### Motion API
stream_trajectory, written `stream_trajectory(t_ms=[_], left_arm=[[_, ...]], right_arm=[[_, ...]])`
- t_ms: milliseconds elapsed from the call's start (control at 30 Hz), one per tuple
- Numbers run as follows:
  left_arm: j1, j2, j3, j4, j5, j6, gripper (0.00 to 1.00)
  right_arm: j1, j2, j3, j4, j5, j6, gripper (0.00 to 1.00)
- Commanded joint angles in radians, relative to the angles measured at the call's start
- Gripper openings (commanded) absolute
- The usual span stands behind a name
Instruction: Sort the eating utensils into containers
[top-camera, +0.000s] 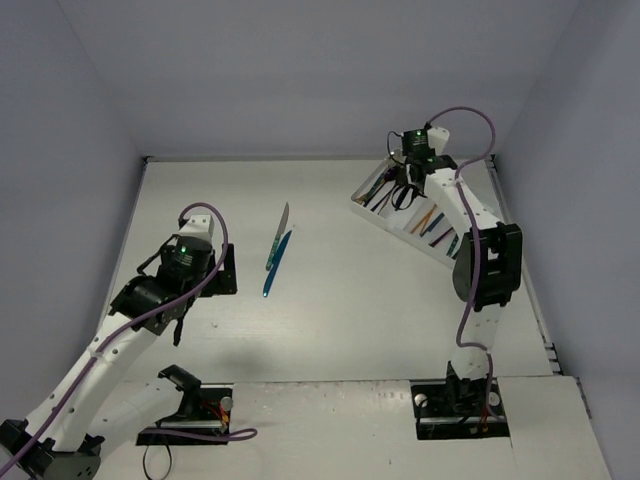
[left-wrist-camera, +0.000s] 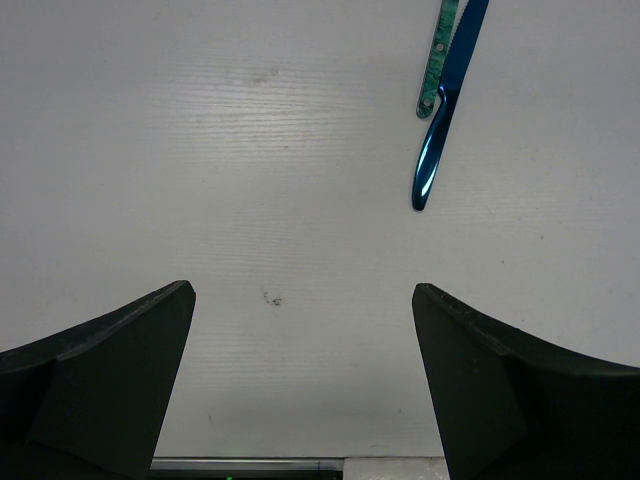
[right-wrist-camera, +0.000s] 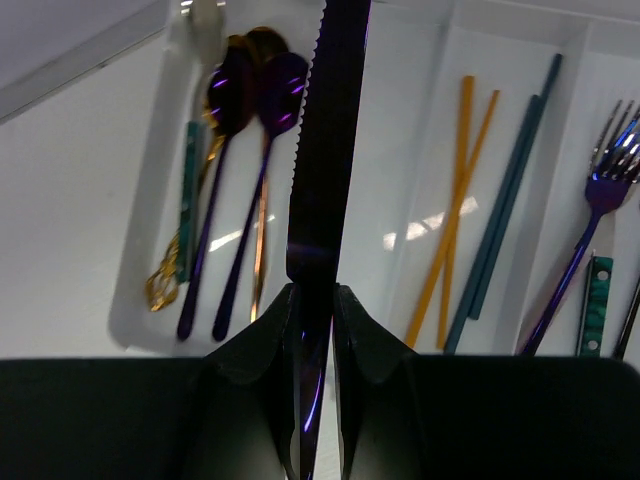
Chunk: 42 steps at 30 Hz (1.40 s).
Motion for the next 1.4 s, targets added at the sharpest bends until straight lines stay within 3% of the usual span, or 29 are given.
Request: stream_trajectory(t_ms=[0,200,267,467,533,867,1100,1367], left_arm=[[0.008,0.003,0.049,0.014,-0.024,-0.014,0.88],[0.009,0.004,0.049,0.01,-0.018,-0.019,0.88],[0.009,0.01,0.047,0.012,-0.011,-0.022,0.88],[0.009,0.052,0.049,0.016,0.03,-0.031,0.88],[0.009,0.101,0.052,0.017,0.052,-0.03,0.88],[0.002,0.512,0.195,0.053,0.193,0.015,0.86],[-0.005,0.756,0.283,0.087,0.217,0.086,0.78],[-0.018,0.919,0.284,0.163,0.299,0.073,0.62]], right_arm=[[-0.05,0.105,0.088,0.019,0.031,0.045,0.0],[-0.091,0.241,0.178,0.021,-0.002,0.042,0.02],[-0.092,0.264,0.198,0.021,-0.012,0.031,0.09],[-0.081,0.236,0.218,0.019,-0.014,-0.025,0.45],[-0.079,0.175,0.201,0.021,-0.015,-0.039,0.5],[-0.043,-0.25,-0.121,0.019,0.013,-0.076,0.56],[-0.009,-0.47,-0.354,0.028,-0.037,-0.048,0.56],[-0.005,-0.621,-0.501,0.041,-0.08,-0.046,0.57]])
